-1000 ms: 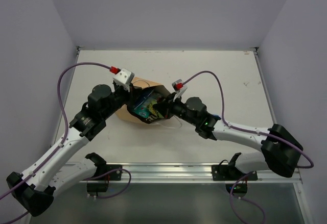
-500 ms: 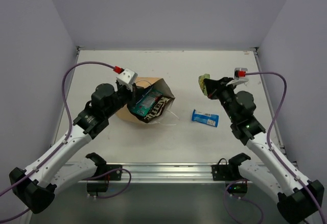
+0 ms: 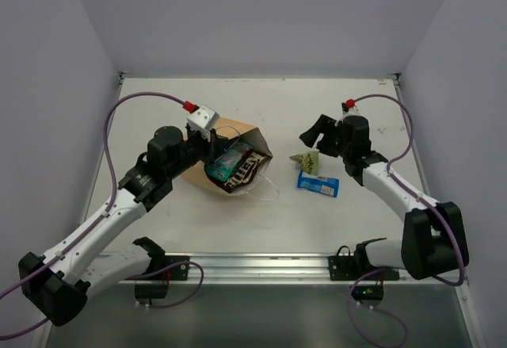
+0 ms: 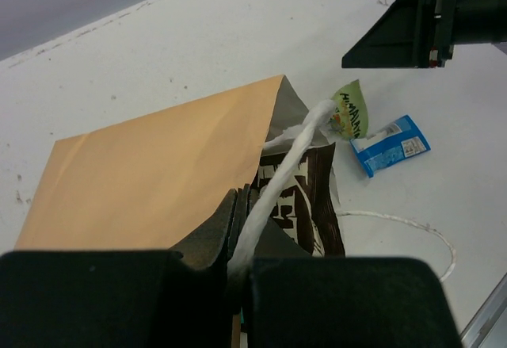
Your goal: Take the snacks out of the paper bag
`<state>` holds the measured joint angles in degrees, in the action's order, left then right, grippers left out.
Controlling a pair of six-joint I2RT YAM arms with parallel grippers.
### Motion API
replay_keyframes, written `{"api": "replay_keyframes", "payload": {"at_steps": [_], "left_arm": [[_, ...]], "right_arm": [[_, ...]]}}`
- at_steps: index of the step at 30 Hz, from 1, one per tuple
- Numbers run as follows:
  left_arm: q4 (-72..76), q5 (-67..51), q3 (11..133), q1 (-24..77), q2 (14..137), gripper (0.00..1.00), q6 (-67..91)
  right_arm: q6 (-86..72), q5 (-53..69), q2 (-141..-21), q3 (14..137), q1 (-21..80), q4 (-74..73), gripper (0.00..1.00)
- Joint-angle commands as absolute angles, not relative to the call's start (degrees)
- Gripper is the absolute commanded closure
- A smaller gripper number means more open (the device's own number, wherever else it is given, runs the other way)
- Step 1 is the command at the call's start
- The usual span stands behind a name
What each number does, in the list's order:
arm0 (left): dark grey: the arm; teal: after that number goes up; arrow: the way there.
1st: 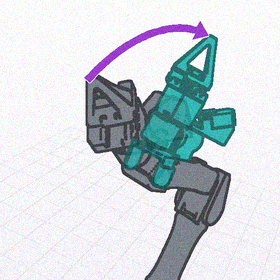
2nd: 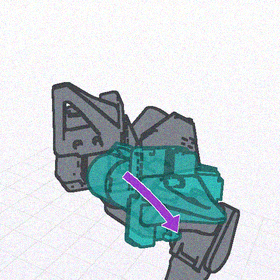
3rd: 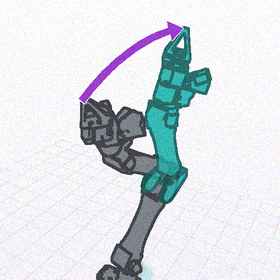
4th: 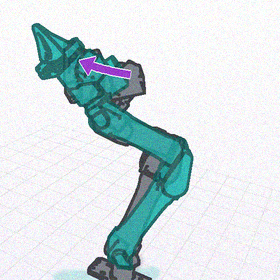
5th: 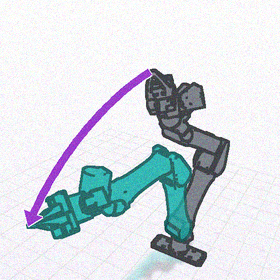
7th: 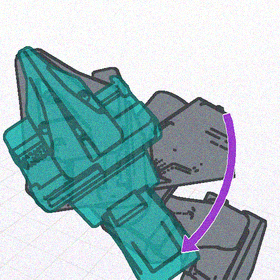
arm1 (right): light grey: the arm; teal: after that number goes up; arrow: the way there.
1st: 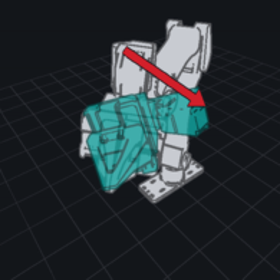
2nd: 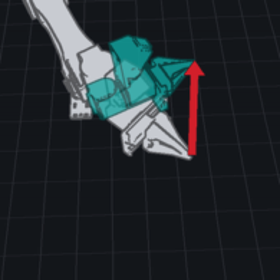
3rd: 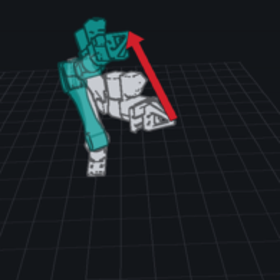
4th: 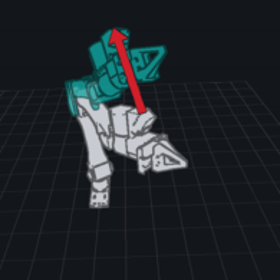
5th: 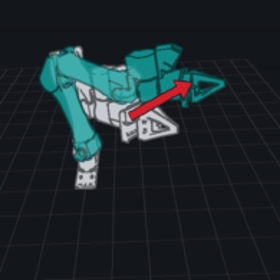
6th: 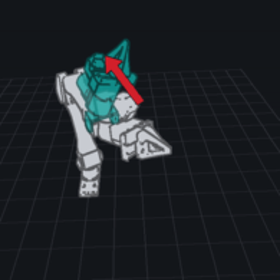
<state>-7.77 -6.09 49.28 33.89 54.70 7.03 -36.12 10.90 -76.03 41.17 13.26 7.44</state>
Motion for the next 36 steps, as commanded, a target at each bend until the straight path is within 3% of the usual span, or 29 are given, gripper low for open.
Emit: {"api": "replay_keyframes", "payload": {"at_steps": [1,7,12,17,22,36], "left_arm": [[-6.7,-6.2,51.4,33.8,55.3,1.00,8.6],[-5.3,-7.6,52.0,33.9,56.9,1.00,11.0],[-3.9,-7.7,53.1,33.8,57.7,1.00,13.7],[-2.6,-7.6,54.7,33.8,58.2,1.00,17.1],[-2.3,-6.2,56.1,33.8,58.8,1.00,19.2],[-1.9,-5.6,56.2,33.9,59.4,1.00,21.9]], "right_arm": [[-35.5,8.7,-69.5,48.3,13.4,-1.6,0.24],[-38.0,6.8,-59.8,50.6,23.5,-7.9,0.27],[-47.3,7.2,-59.8,48.2,35.4,0.2,0.30],[-53.0,2.1,-66.7,47.5,42.3,9.8,0.30],[-58.2,4.8,-75.7,47.5,44.8,21.2,0.32],[-61.4,5.6,-94.0,55.7,47.8,28.9,0.36]]}}
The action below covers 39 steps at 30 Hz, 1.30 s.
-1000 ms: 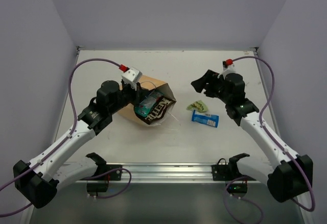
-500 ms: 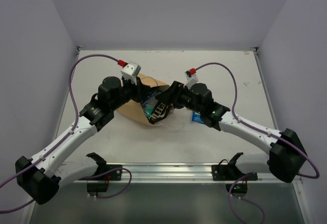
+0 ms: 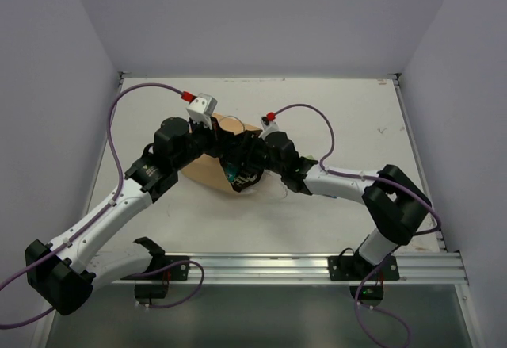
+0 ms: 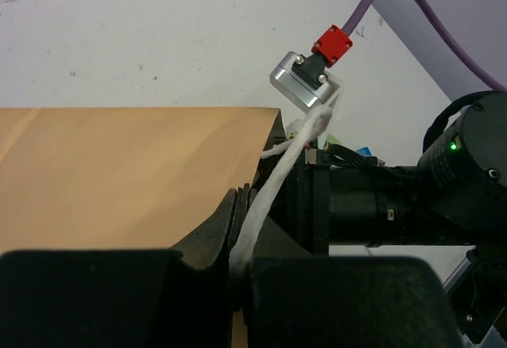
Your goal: Take the snacks out of the paper bag
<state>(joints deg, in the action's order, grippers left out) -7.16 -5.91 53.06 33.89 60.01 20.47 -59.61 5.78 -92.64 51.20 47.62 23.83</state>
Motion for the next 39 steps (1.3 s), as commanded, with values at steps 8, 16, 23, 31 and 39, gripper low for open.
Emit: {"api": "replay_keyframes", "payload": {"at_steps": [8,16,23,31,39], "left_arm": [[-2.8,-3.8,56.3,33.9,59.5,1.00,21.9],[-3.2,-1.6,55.6,33.8,59.6,1.00,20.4],[-3.9,1.7,53.6,33.3,59.5,1.00,16.9],[-3.3,0.5,50.0,31.3,59.0,1.00,8.4],[-2.9,-4.6,46.7,30.7,57.7,1.00,4.7]], "right_arm": [[-61.0,5.3,-96.2,55.9,48.0,31.3,0.75],[-56.3,3.9,-84.1,45.7,46.9,29.7,1.00],[-49.3,8.9,-65.9,44.8,43.4,13.1,1.00],[-40.3,16.9,-53.6,55.7,29.3,-10.6,1.00],[-36.4,18.8,-62.8,68.3,16.9,-10.9,1.00]]}}
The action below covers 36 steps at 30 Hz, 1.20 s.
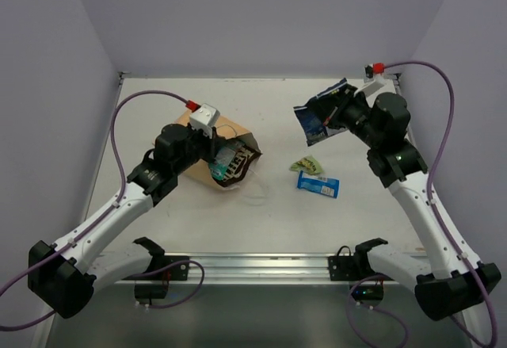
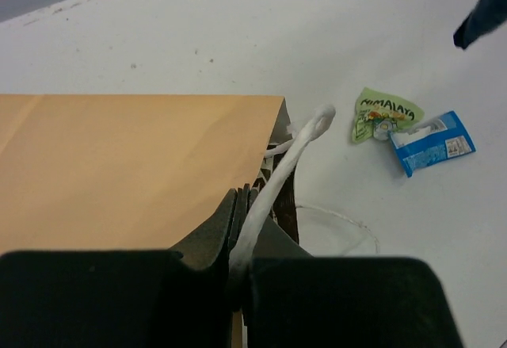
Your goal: Take the snacks out of the paper bag
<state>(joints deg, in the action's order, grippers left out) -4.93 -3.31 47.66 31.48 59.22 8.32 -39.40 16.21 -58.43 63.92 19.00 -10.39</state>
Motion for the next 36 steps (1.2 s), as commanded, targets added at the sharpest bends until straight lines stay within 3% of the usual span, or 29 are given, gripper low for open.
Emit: {"api": "replay_keyframes", "payload": {"at_steps": [1,4,9,10,13,14,18,23,27,31,36], "left_arm": [[-2.8,-5.4,46.1,30.6,57.6,1.00,4.2],[-3.2,-8.3,45.4,30.6,56.9,1.00,2.5],[-5.5,-10.8,45.2,30.6,54.7,1.00,-3.2],[-6.9,-10.8,45.4,30.5,53.9,1.00,-3.9],[-9.3,-9.9,45.9,30.4,52.1,1.00,-6.0],[-9.8,-9.5,46.0,30.4,51.8,1.00,-6.3],[-12.0,-7.3,46.8,30.2,50.2,1.00,-7.0],[-12.1,-7.6,48.5,30.2,50.5,1.00,-5.4],[-12.7,-8.3,50.5,30.2,51.2,1.00,-6.1],[-13.7,-7.4,51.8,30.2,51.0,1.00,-6.2],[-12.3,-7.7,53.2,30.2,50.9,1.00,-2.7]], "right_arm": [[-36.4,19.5,-64.6,69.3,16.2,-10.2,1.00],[-38.0,21.7,-69.9,70.8,14.0,-4.5,1.00],[-39.9,19.0,-71.8,59.5,10.7,5.6,0.96],[-40.0,16.0,-71.4,54.9,9.8,5.6,0.86],[-39.2,11.2,-68.5,48.8,9.1,2.7,0.68],[-38.9,9.3,-67.2,45.6,9.2,2.0,0.56],[-39.0,9.1,-60.0,40.2,11.3,0.2,0.35],[-44.0,5.3,-52.0,36.4,23.8,2.2,0.32],[-52.9,0.4,-53.4,34.5,35.5,12.6,0.33],[-54.5,-5.2,-60.9,36.6,46.7,21.4,0.34],[-56.9,-3.0,-73.7,40.8,51.1,32.6,0.35]]}}
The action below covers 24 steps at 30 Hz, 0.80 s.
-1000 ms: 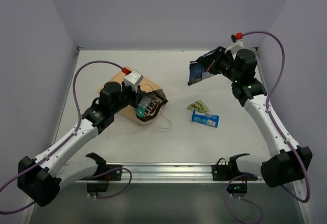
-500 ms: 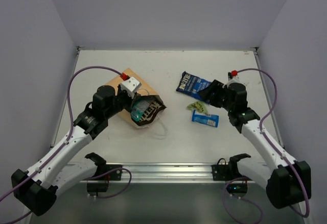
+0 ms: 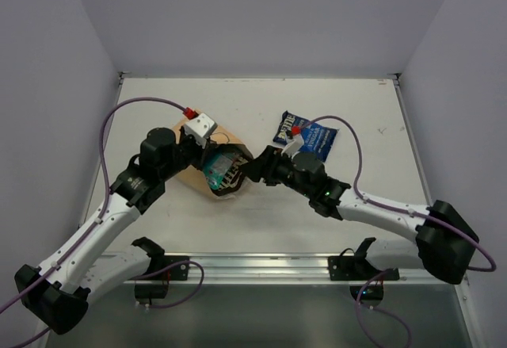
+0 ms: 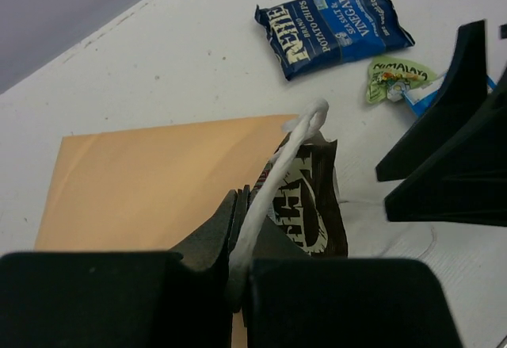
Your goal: Take the snacks out of the paper bag
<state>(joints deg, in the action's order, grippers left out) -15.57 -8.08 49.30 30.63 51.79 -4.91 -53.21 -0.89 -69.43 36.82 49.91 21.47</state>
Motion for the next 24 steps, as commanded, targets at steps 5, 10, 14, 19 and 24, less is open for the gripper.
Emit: {"api": "replay_keyframes", "payload": {"at_steps": [5,10,14,19,24], "left_arm": [[-10.5,-8.3,53.2,30.1,50.9,1.00,1.0],[-9.7,-9.3,52.8,30.2,50.9,1.00,4.4],[-8.4,-9.1,52.6,30.2,50.7,1.00,7.2],[-6.4,-8.4,52.3,30.1,51.0,1.00,11.3],[-6.0,-7.3,52.6,30.1,51.5,1.00,12.3]], "right_arm": [[-56.9,-2.3,-85.4,47.7,53.6,36.1,0.35],[-57.8,-2.8,-93.1,53.9,54.0,37.5,0.35],[-59.4,-3.0,-99.1,56.7,54.5,38.7,0.35],[-61.3,-3.8,-102.7,58.4,54.9,37.9,0.35],[-62.1,-6.0,-102.7,56.8,55.0,36.8,0.37]]}}
